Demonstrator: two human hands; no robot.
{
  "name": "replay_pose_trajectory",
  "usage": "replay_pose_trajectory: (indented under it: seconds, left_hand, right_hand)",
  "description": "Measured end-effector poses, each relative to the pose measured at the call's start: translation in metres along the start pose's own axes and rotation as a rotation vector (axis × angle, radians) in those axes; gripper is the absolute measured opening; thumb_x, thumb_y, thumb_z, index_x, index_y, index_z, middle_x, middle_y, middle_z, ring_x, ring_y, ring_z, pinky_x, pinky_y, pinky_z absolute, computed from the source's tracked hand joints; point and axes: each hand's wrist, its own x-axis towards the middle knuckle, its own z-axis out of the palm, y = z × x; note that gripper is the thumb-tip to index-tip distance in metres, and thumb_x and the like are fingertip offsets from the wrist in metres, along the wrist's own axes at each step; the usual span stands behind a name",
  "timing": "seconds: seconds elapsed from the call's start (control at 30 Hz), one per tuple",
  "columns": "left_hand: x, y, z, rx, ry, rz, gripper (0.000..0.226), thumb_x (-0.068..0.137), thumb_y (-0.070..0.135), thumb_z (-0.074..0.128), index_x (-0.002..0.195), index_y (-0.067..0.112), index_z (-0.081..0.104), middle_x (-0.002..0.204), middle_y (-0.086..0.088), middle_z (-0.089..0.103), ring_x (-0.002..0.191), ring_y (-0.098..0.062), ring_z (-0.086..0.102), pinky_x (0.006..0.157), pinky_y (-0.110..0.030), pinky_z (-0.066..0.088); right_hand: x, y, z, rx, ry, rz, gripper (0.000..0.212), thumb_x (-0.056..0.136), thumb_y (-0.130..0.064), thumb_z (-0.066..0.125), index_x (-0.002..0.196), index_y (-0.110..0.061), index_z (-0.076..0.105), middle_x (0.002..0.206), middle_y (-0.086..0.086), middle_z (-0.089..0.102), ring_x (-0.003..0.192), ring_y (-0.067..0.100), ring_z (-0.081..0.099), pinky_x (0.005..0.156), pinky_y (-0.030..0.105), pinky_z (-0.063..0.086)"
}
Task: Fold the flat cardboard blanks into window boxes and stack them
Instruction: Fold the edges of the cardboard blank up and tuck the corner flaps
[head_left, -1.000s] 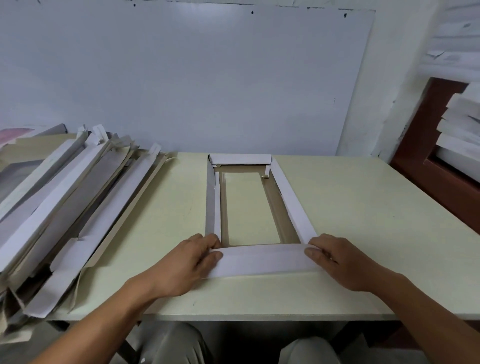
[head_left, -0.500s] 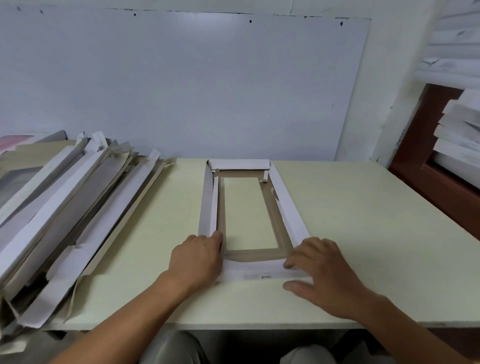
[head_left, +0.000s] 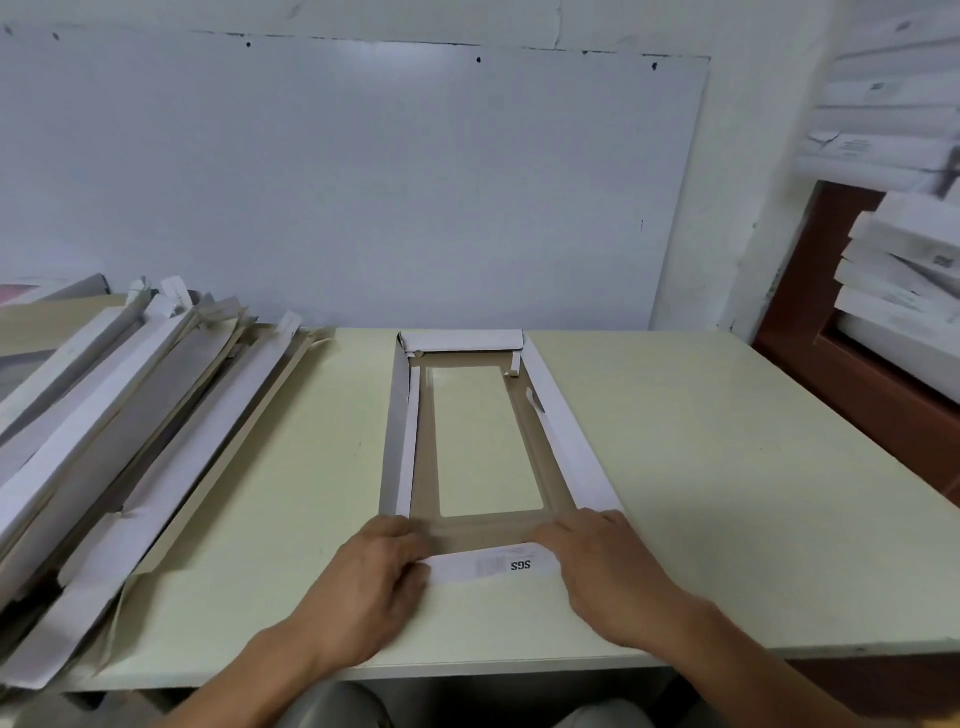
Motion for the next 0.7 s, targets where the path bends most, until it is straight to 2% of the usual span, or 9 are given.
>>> replay_pose_trajectory:
  seconds: [0.07, 0.17, 0.27, 0.3, 0.37, 0.47, 0.57, 0.63, 0.7]
  left_hand:
    - [0.001, 0.002, 0.005, 0.005, 0.015, -0.027, 0.017, 0.093, 0.015, 0.051, 0.094, 0.019, 0.068, 0.080, 0.014, 0.048, 0.085, -0.008, 0.046, 0.073, -0.017, 0.035]
    - [0.003, 0.007, 0.006, -0.019, 0.026, -0.067, 0.019, 0.091, 0.011, 0.054, 0.089, 0.023, 0.069, 0.072, 0.021, 0.043, 0.080, -0.006, 0.045, 0.068, -0.014, 0.032]
    - [0.004, 0.011, 0.005, -0.049, 0.042, -0.075, 0.029, 0.089, 0.009, 0.057, 0.072, 0.032, 0.059, 0.066, 0.022, 0.039, 0.076, 0.000, 0.043, 0.067, -0.022, 0.034]
    - [0.003, 0.013, 0.004, -0.045, 0.031, -0.057, 0.024, 0.090, 0.012, 0.057, 0.078, 0.032, 0.064, 0.070, 0.023, 0.042, 0.080, -0.001, 0.043, 0.069, -0.024, 0.037]
    - [-0.001, 0.014, 0.002, -0.018, 0.027, -0.008, 0.022, 0.094, 0.023, 0.053, 0.109, 0.028, 0.069, 0.096, 0.021, 0.054, 0.099, -0.005, 0.046, 0.084, -0.026, 0.042]
    - [-0.008, 0.007, -0.015, 0.005, 0.096, -0.067, 0.058, 0.094, 0.044, 0.039, 0.144, 0.017, 0.046, 0.143, 0.006, 0.045, 0.131, -0.013, 0.037, 0.110, -0.031, 0.034]
    - [-0.016, -0.014, -0.046, 0.090, 0.212, -0.220, 0.063, 0.094, 0.045, 0.043, 0.146, 0.009, 0.043, 0.147, -0.005, 0.045, 0.136, -0.023, 0.040, 0.112, -0.038, 0.033]
    - [-0.020, -0.037, -0.072, 0.199, 0.266, -0.366, 0.059, 0.095, 0.036, 0.056, 0.144, 0.006, 0.044, 0.145, -0.012, 0.048, 0.134, -0.030, 0.042, 0.109, -0.042, 0.034]
    - [-0.023, -0.065, -0.102, 0.313, 0.288, -0.538, 0.061, 0.092, 0.031, 0.064, 0.141, 0.003, 0.044, 0.141, -0.021, 0.050, 0.129, -0.039, 0.044, 0.104, -0.050, 0.039]
  right_hand:
    - [0.000, -0.013, 0.007, 0.032, 0.024, -0.012, 0.066, 0.082, -0.002, 0.046, 0.139, -0.036, 0.044, 0.119, -0.010, 0.052, 0.110, 0.016, 0.048, 0.091, 0.028, 0.031]
    - [0.000, -0.032, 0.018, -0.016, 0.095, -0.088, 0.075, 0.066, -0.003, 0.065, 0.134, -0.033, 0.050, 0.107, -0.013, 0.060, 0.100, 0.014, 0.059, 0.085, 0.028, 0.048]
    - [0.004, -0.034, 0.021, 0.049, 0.081, -0.089, 0.085, 0.076, 0.003, 0.056, 0.144, -0.041, 0.033, 0.121, -0.013, 0.054, 0.114, 0.015, 0.050, 0.098, 0.030, 0.040]
    - [0.006, -0.029, 0.023, 0.076, 0.077, -0.074, 0.084, 0.082, 0.004, 0.049, 0.147, -0.043, 0.026, 0.126, -0.012, 0.050, 0.120, 0.015, 0.043, 0.102, 0.031, 0.035]
    - [0.004, -0.017, 0.022, 0.072, 0.078, -0.043, 0.083, 0.086, 0.004, 0.042, 0.150, -0.045, 0.022, 0.129, -0.011, 0.047, 0.126, 0.015, 0.038, 0.105, 0.030, 0.030]
    - [-0.008, 0.008, 0.008, 0.033, 0.090, -0.001, 0.077, 0.087, 0.001, 0.047, 0.147, -0.045, 0.036, 0.130, -0.009, 0.053, 0.127, 0.015, 0.044, 0.104, 0.029, 0.032]
    - [-0.032, 0.052, -0.010, 0.014, 0.173, 0.039, 0.063, 0.080, 0.004, 0.063, 0.129, -0.036, 0.062, 0.108, -0.005, 0.067, 0.103, 0.022, 0.066, 0.084, 0.032, 0.044]
    - [-0.054, 0.082, -0.018, 0.013, 0.259, 0.092, 0.062, 0.078, 0.008, 0.063, 0.123, -0.035, 0.064, 0.101, -0.005, 0.068, 0.090, 0.023, 0.070, 0.074, 0.038, 0.049]
    - [-0.074, 0.109, -0.025, 0.006, 0.280, 0.166, 0.057, 0.082, 0.005, 0.058, 0.123, -0.036, 0.062, 0.107, -0.004, 0.069, 0.094, 0.023, 0.069, 0.076, 0.046, 0.053]
